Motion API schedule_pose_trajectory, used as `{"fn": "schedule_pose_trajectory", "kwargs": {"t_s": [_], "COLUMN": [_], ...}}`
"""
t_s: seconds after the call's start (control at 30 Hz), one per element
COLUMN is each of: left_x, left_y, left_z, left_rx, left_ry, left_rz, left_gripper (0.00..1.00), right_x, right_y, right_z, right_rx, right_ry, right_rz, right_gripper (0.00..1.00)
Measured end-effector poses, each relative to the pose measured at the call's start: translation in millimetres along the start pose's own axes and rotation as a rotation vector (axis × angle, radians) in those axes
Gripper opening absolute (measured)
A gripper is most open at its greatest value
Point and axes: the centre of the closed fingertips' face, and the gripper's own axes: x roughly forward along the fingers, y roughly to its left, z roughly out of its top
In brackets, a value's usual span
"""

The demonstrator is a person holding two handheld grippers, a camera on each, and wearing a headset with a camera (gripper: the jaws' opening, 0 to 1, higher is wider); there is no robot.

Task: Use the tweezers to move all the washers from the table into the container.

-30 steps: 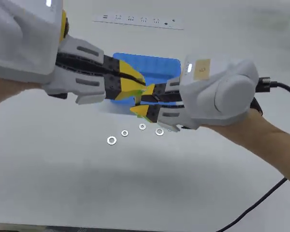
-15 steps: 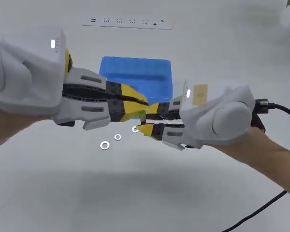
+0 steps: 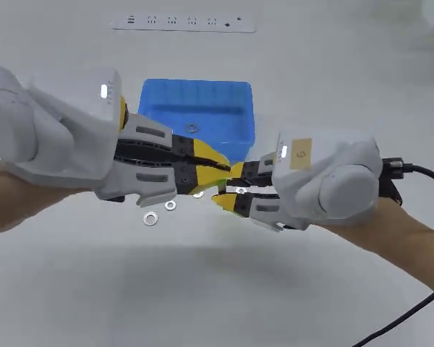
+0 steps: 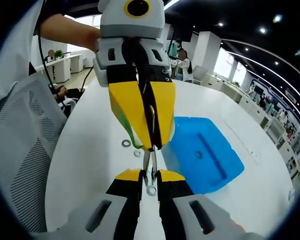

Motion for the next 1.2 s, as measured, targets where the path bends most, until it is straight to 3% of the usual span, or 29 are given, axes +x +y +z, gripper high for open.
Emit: {"fn": "schedule_pose_trajectory", "kwargs": {"t_s": [0.73, 1.2], "left_x": [9.5, 9.9], "left_y": [5.6, 4.4], "left_z": [-19.7, -14.5], "left_rx": [0.002, -0.014], "left_ry": [0.055, 0.071], "left_rz": [-0.036, -0.058], "left_gripper": [0.06, 0.06], "right_x": [5.7, 3.0], "right_y": [-4.1, -0.8], "right_z": [-16.2, -13.0], "right_rx": [0.078, 0.071], "right_ry": [-0.015, -0.049], "right_rz": [0.014, 0.067], "right_gripper": [0.13, 0.13]}}
